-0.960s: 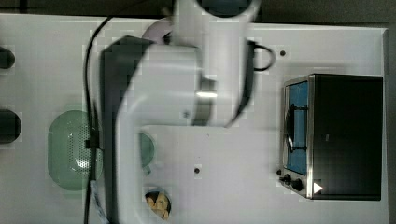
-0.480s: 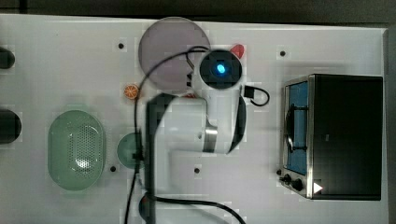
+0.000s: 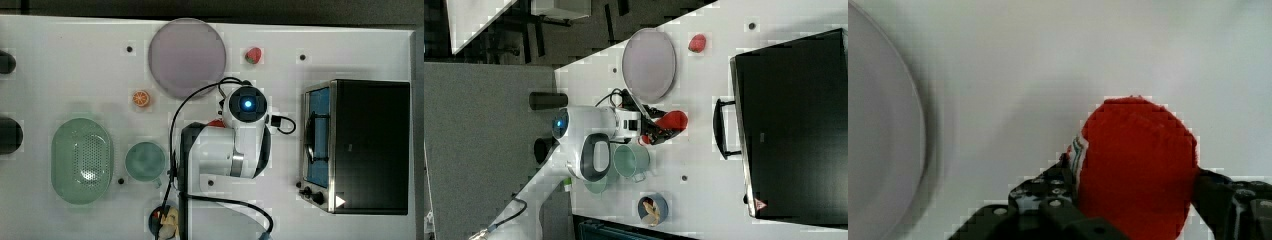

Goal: Pick Ketchup from oven and place it on table.

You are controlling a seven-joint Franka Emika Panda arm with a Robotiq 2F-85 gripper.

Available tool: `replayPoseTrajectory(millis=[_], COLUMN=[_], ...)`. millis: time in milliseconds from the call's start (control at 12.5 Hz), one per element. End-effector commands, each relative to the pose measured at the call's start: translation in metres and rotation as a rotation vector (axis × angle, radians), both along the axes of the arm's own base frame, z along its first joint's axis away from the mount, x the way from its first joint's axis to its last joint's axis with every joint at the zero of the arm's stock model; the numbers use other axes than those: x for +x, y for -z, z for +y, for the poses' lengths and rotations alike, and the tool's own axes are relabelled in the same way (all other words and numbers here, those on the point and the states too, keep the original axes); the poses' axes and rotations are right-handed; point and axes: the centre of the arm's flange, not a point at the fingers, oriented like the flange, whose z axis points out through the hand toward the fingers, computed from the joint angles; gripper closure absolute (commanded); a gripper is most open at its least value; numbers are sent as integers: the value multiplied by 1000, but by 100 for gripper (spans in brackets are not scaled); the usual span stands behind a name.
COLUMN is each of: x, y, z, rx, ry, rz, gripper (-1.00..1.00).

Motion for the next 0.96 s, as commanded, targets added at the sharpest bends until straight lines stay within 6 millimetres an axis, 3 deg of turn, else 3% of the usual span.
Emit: replayPoseTrajectory(millis=[80,240,320,560,800,880,960], x=[1,4,8,34,50,57,61], y=[1,-4,-9,-65,-144,-195,-230], z=[20,21,21,16,11,10,9], rx=[15,14,15,18,31,39,40], ry=[-26,-28,-27,47,57,57,56], rz=[-11,-32,-44,-127,-119,-111,-117], gripper=[-43,-98,-100,-100,-100,-100,-100])
